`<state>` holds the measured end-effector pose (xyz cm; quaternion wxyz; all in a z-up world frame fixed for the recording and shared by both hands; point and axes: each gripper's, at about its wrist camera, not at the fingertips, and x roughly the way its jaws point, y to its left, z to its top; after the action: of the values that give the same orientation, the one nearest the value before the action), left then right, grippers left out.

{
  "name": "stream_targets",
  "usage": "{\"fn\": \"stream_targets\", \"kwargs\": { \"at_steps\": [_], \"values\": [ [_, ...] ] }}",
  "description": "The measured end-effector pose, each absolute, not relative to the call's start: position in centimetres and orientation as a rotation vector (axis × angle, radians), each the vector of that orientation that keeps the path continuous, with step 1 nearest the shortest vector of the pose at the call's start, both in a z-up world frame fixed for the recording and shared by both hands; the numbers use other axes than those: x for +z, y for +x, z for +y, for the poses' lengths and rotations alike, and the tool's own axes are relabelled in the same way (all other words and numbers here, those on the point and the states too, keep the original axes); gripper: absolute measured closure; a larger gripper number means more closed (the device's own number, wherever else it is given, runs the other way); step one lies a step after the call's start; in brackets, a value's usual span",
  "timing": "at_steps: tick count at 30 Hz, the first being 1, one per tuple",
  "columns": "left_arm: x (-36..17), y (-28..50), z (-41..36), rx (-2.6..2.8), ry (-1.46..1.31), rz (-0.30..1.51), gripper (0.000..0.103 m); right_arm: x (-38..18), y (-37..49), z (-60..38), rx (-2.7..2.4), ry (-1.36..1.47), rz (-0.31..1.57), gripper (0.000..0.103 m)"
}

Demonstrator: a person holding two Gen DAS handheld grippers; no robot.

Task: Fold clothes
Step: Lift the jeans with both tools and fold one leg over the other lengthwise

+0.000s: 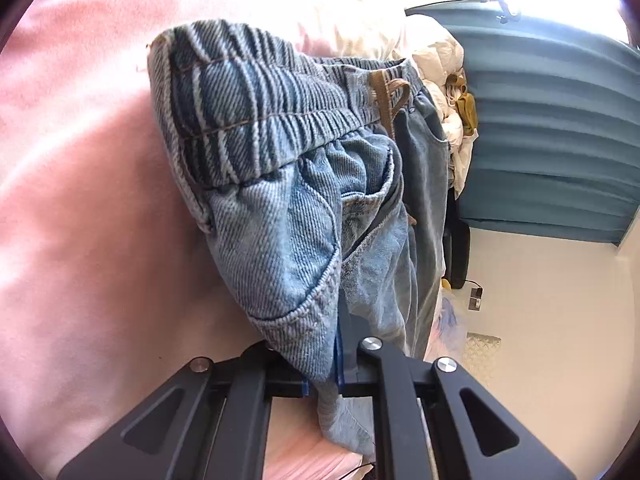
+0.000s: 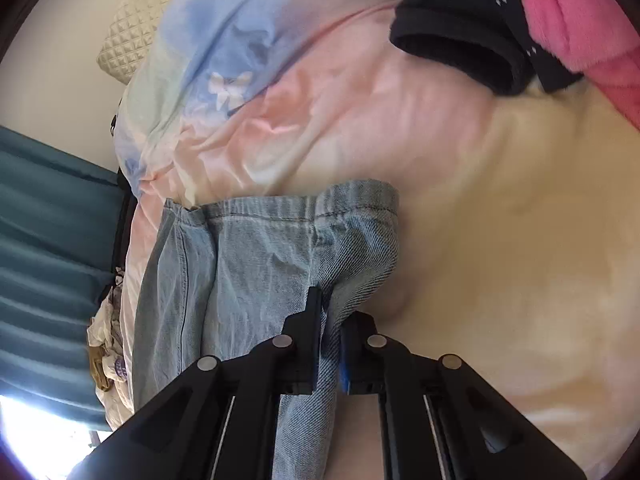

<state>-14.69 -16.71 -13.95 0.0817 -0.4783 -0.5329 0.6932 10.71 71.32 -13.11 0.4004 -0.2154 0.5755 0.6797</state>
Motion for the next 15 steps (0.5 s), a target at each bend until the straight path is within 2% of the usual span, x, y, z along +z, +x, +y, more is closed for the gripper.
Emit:
{"fn": "stream_targets", "kwargs": {
  "at_steps": [3,8,15],
  "values": [
    [-11.0,-16.1,-16.2,2.169,-1.405,-1.462,0.095,-10.6,10.4,71.7,1.789,-0.519,1.464,0.099],
    [-6.3,-19.1,-15.5,2.209,-1.376,-1.443,0.096,-5.9,7.6,72.4,1.849,-0.495,1.476,0.099],
    [0.3,-28.3,-12.1,2.35,-1.436,-1.329,0.096,-0.4,0.4,72.8,1.948,-0.511,1.388,0.1]
  ]
}}
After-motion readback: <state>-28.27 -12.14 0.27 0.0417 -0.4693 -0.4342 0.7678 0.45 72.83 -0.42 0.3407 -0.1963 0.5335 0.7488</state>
